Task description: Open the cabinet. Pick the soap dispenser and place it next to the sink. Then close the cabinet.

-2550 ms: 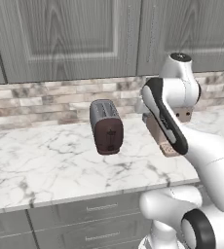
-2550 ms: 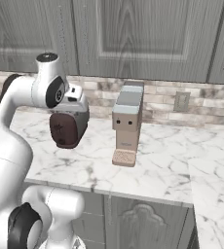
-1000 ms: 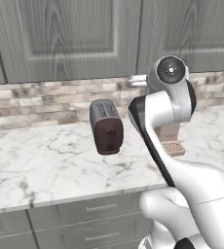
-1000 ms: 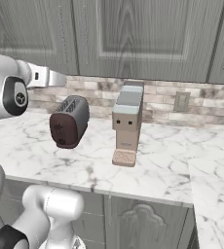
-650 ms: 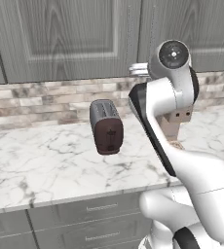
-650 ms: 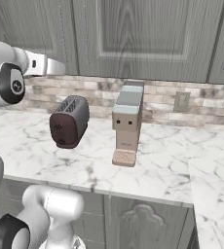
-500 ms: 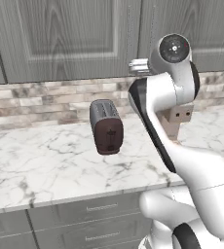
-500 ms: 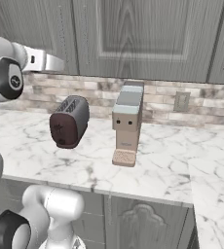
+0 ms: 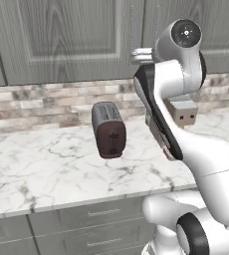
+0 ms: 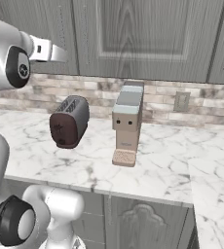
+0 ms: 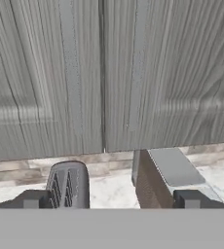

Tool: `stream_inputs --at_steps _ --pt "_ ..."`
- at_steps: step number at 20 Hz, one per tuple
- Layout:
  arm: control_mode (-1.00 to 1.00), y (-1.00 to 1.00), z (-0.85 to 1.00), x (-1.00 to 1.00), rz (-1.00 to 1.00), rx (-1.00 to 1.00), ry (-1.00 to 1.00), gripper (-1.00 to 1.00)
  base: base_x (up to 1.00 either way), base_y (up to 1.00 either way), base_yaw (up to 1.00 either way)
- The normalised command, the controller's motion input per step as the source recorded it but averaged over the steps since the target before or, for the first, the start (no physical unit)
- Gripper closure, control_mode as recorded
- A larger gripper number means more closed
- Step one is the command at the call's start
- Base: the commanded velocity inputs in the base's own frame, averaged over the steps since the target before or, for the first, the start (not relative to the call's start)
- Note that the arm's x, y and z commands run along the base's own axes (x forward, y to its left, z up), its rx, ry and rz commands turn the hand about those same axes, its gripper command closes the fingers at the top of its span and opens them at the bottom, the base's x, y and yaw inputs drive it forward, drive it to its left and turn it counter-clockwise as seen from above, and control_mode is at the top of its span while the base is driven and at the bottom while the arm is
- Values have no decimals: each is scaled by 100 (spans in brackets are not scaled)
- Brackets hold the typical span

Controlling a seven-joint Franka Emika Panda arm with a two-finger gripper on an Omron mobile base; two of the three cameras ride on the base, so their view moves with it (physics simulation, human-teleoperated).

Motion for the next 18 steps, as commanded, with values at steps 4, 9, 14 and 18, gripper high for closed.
stream_inputs --at_steps 4,9,14,18 --pt "-100 0 5 29 14 11 -1 -100 0 0 0" --pt "-100 6 1 35 13 5 -8 -100 0 0 0" --pt "-100 6 2 36 12 1 -6 -100 0 0 0" --pt "-100 4 0 39 10 0 -5 -100 0 0 0"
